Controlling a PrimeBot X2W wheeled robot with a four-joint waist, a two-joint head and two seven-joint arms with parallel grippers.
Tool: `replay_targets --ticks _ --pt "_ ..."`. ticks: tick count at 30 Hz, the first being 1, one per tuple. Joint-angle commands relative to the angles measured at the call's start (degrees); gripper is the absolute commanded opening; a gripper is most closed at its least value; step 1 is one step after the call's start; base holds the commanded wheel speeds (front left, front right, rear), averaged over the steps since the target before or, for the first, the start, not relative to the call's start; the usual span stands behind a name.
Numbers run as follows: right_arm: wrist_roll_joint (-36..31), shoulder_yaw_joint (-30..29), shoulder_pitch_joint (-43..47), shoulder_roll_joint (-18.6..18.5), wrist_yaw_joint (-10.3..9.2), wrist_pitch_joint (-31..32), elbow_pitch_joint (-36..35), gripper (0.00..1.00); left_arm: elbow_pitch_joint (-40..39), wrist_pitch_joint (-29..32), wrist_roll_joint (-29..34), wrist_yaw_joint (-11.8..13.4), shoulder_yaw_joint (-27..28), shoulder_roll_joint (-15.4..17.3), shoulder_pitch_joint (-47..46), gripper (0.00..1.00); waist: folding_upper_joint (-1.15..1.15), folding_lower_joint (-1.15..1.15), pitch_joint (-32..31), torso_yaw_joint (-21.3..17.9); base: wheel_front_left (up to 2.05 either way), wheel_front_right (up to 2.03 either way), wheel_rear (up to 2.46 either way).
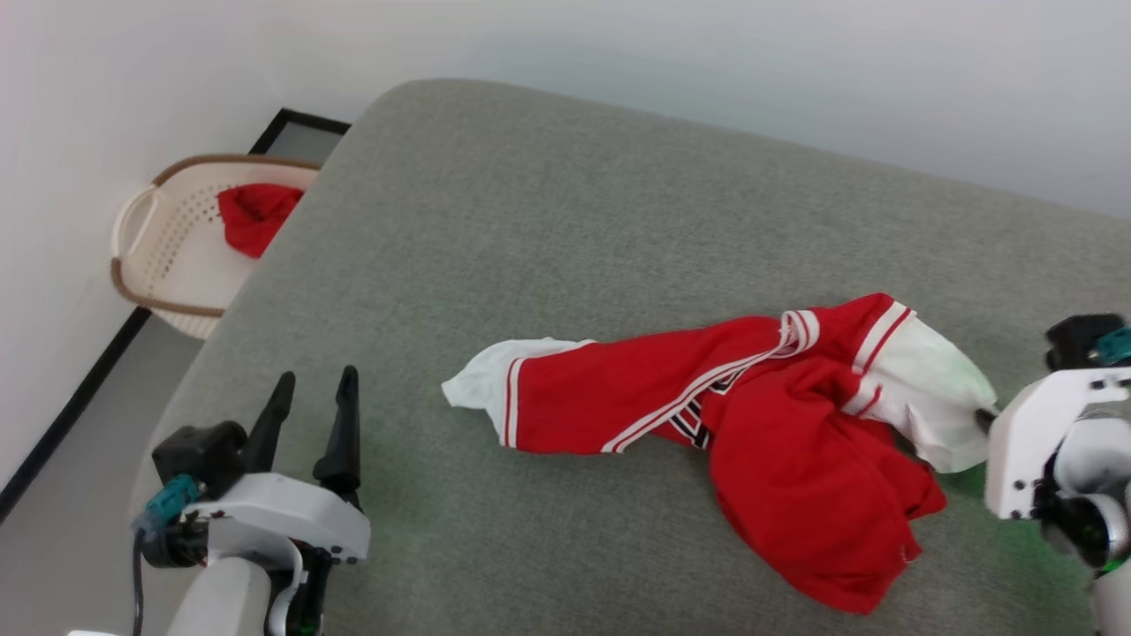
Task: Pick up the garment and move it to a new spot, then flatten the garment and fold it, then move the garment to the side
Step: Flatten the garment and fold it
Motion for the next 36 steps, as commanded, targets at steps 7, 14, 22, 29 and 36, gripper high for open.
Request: replay_targets --ticks 7,14,22,29,36 --pt "-0.18 -4.78 0.9 -3.2 -0.07 1.32 -3.51 0.0 0.14 -0.05 0.96 -0.84 1.25 0.54 1.13 1.0 0.0 0.0 -2.67 -4.1 0.0 0.0 0.0" --pt "-0.57 -10.01 2.78 -6.86 -0.07 2.23 -5.06 0.0 0.04 -0.05 1.03 -1.09 1.26 0.96 0.94 1.0 0.0 0.0 -3.21 -6.81 0.0 0.0 0.0" --pt "-2.28 -15.92 5.4 -9.0 -0.07 1.52 -4.04 0.0 0.54 -0.05 0.72 -1.4 0.34 0.88 0.45 1.0 0.0 0.0 -2.82 -8.16 0.0 0.0 0.0" --pt "-3.39 -17.15 5.64 -6.05 -0.07 -0.9 0.14 0.43 1.11 -0.04 0.51 -1.46 -0.47 0.91 0.09 1.0 0.0 0.0 -2.8 -8.87 0.0 0.0 0.0" --pt "-4.73 -15.83 3.92 -4.43 -0.07 -2.5 3.74 1.0 1.53 0.25 0.52 -1.52 -1.38 1.59 0.32 1.0 0.0 0.0 -4.05 -10.09 0.0 0.0 0.0"
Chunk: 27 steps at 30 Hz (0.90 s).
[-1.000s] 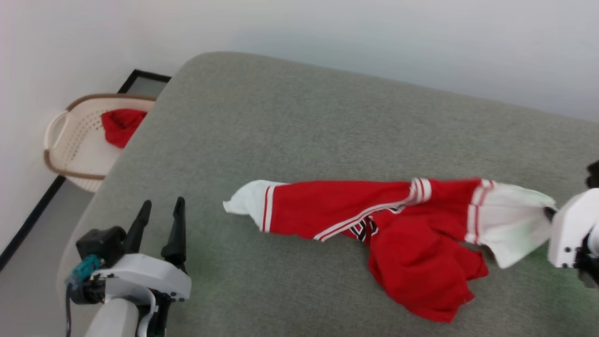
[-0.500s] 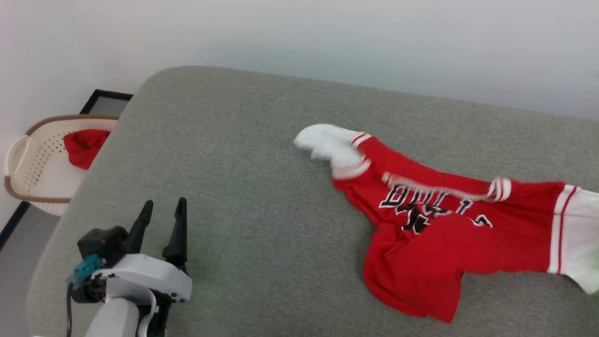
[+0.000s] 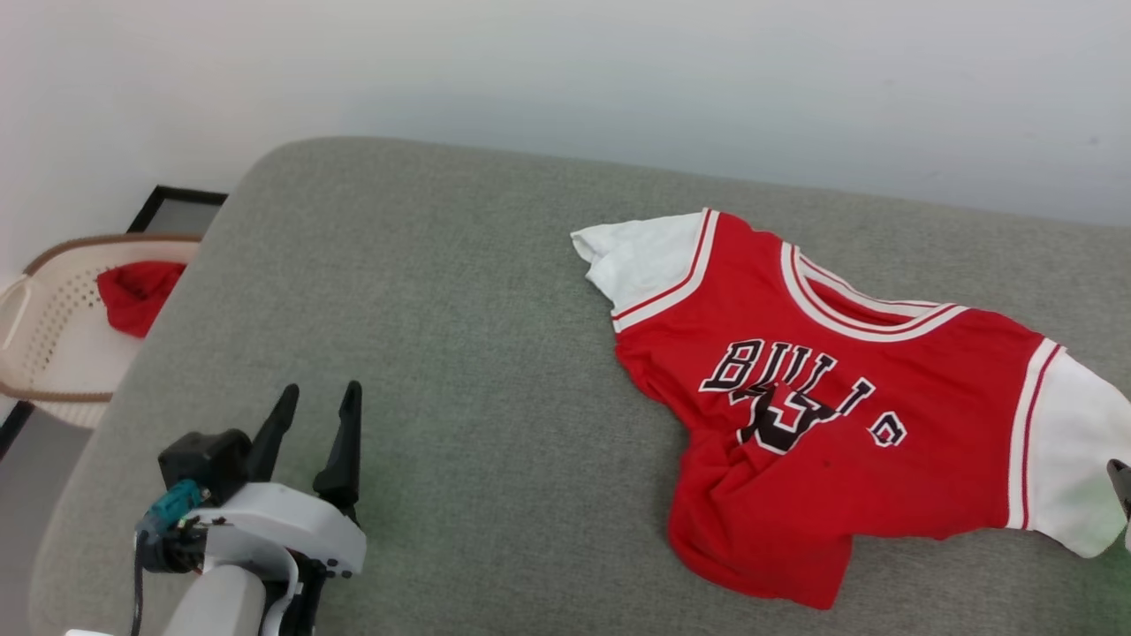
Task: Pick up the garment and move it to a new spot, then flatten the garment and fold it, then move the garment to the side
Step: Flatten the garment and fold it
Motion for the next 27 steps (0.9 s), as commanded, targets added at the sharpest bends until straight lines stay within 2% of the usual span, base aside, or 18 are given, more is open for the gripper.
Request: replay_targets --ticks 1,9,15,21,27 --pt "-0.28 0.31 -0.16 -0.01 -0.06 -0.13 0.24 1.0 0.04 0.08 -0.13 -0.09 -0.08 0.19 0.12 1.0 0.0 0.0 -0.73 -0.71 0.0 0.0 0.0" --pt "1.73 2.86 1.19 0.63 -0.06 -2.92 -3.74 1.0 -1.22 1.48 -0.58 0.07 -0.29 2.0 1.81 1.0 0.0 0.0 -3.42 -4.3 0.0 0.0 0.0" --pt "3.29 6.11 4.0 1.85 -0.06 -9.48 -11.13 1.0 -3.48 3.17 -0.81 0.53 -0.19 3.46 3.38 1.0 0.0 0.0 -4.5 -7.46 0.0 0.0 0.0" --pt "3.87 8.18 7.55 5.1 -0.06 -17.3 -17.0 1.0 -6.33 5.65 -1.71 0.95 -0.31 4.36 4.45 1.0 0.0 0.0 -4.63 -10.75 0.0 0.0 0.0" --pt "3.67 9.66 9.62 8.38 -0.06 -23.17 -18.7 1.0 -9.27 10.71 -3.31 1.17 -0.87 4.9 4.51 1.0 0.0 0.0 -3.85 -13.61 0.0 0.0 0.0"
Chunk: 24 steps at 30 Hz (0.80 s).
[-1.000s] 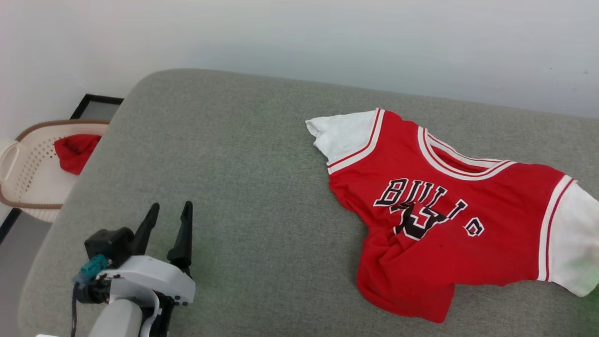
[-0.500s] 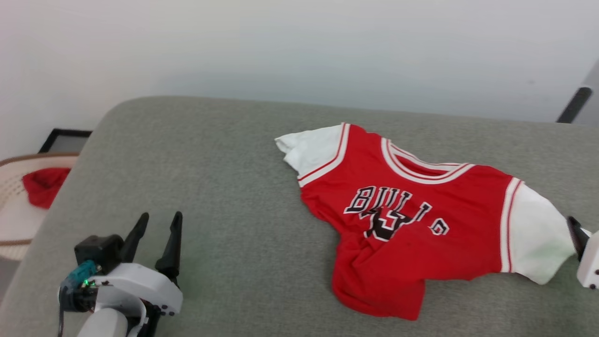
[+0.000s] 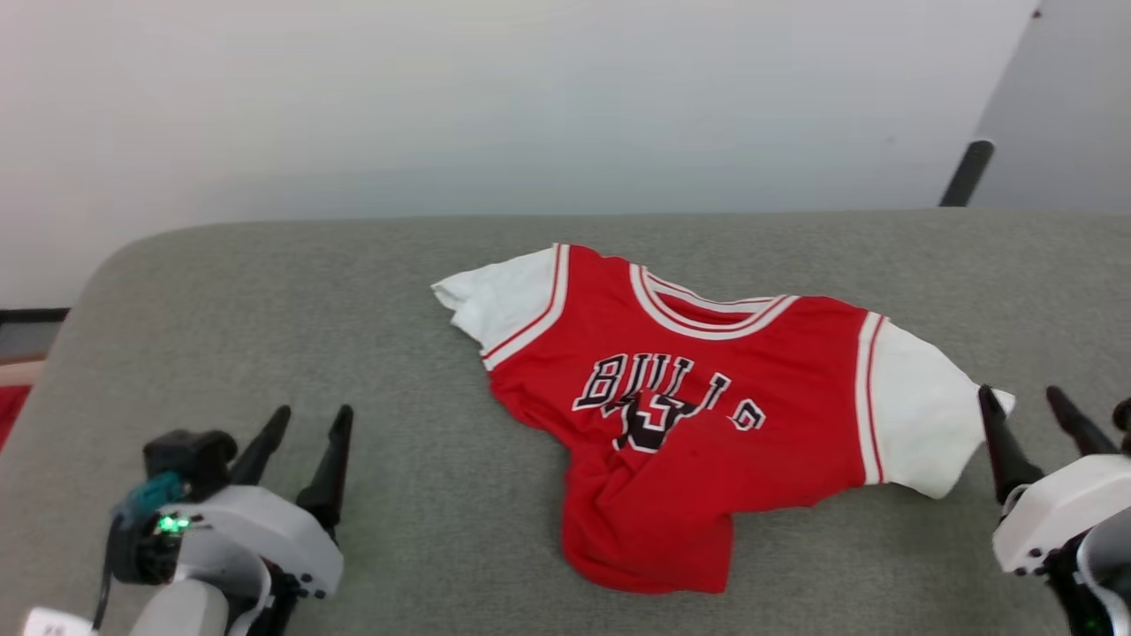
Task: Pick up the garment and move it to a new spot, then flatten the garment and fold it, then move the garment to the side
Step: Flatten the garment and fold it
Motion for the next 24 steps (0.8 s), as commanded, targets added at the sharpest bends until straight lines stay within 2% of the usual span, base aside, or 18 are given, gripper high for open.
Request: replay_targets --ticks 1,4,14,20,24 --pt "-0.2 0.47 0.86 0.55 -0.06 -0.48 0.05 1.0 -0.56 1.91 -0.7 0.02 -0.45 0.22 -0.32 1.0 0.0 0.0 0.61 -1.81 0.0 0.0 0.0" --pt "0.14 0.75 0.93 1.35 -0.06 -0.9 0.48 1.0 -1.93 8.58 -2.64 -0.32 -1.65 0.75 -2.33 1.0 0.0 0.0 1.28 -2.78 0.0 0.0 0.0" --pt "1.13 2.19 -0.91 2.87 -0.06 -0.67 0.67 1.0 -4.62 36.78 -9.34 -0.55 -7.38 2.3 -13.85 1.0 0.0 0.0 4.6 -6.12 0.0 0.0 0.0" --pt "1.61 3.69 -2.33 4.6 -0.06 -1.53 0.61 1.0 -1.52 47.28 -9.19 0.99 -9.26 4.1 -21.06 1.0 0.0 0.0 8.12 -10.06 0.0 0.0 0.0" --pt "1.81 4.35 -2.7 5.55 -0.06 -2.16 1.38 1.0 2.67 51.56 -8.04 2.8 -10.32 4.94 -23.56 1.0 0.0 0.0 10.29 -12.77 0.0 0.0 0.0"
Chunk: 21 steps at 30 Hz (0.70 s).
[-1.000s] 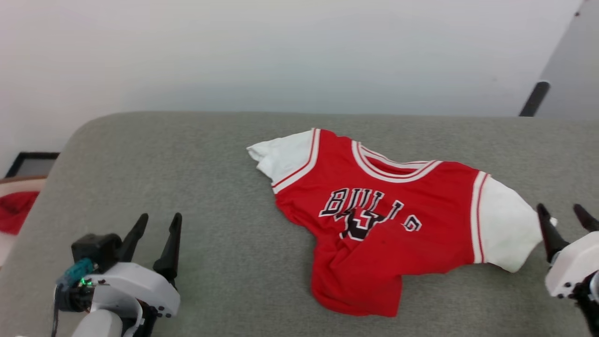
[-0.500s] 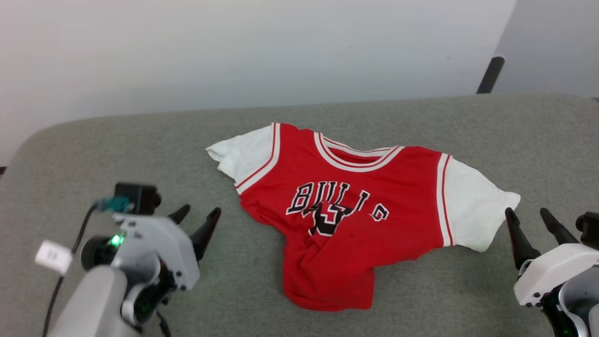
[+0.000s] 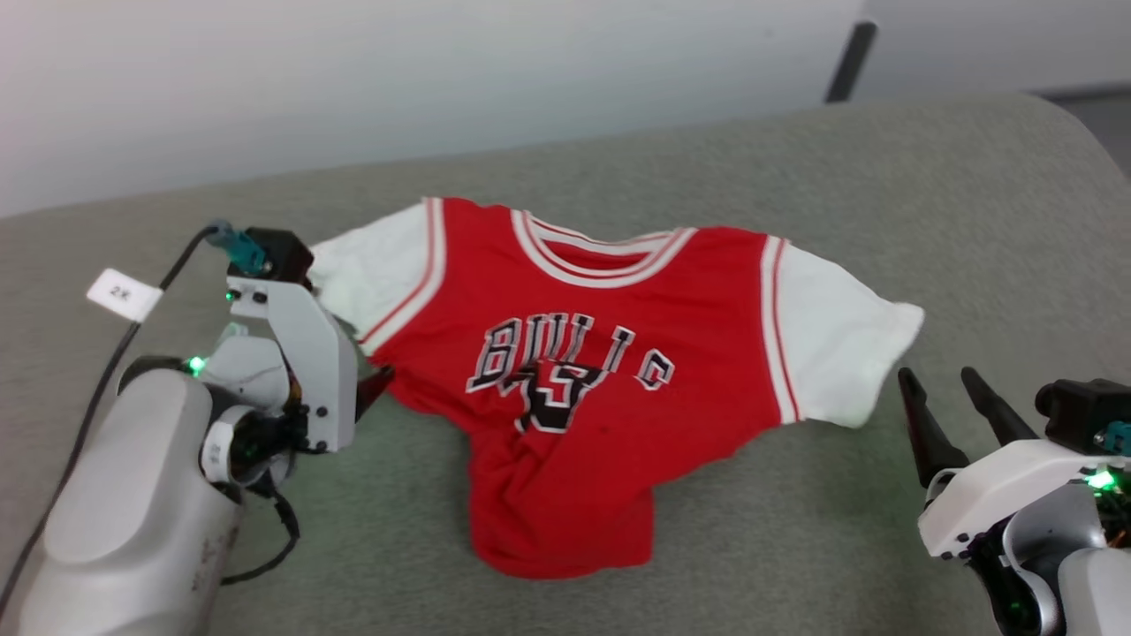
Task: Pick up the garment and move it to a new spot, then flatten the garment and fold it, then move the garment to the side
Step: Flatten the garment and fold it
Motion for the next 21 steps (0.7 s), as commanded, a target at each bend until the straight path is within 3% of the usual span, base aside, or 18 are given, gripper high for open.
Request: replay_targets --ticks 1,9,21 --pt "0.43 0.13 -0.51 0.36 -0.06 -0.47 0.44 1.0 1.36 1.2 0.13 0.78 -0.35 -0.21 -0.63 1.0 0.0 0.0 3.34 -3.67 0.0 0.0 0.0" --pt "1.1 0.28 -1.21 1.27 -0.06 -2.11 2.0 1.0 6.18 4.86 -2.61 1.07 -0.69 -2.14 -1.61 1.0 0.0 0.0 6.11 -6.55 0.0 0.0 0.0" --pt "1.43 1.63 -3.36 2.3 -0.06 -3.8 4.2 1.0 13.79 7.69 -3.67 2.29 -2.4 -4.74 -1.1 1.0 0.0 0.0 9.07 -7.53 0.0 0.0 0.0"
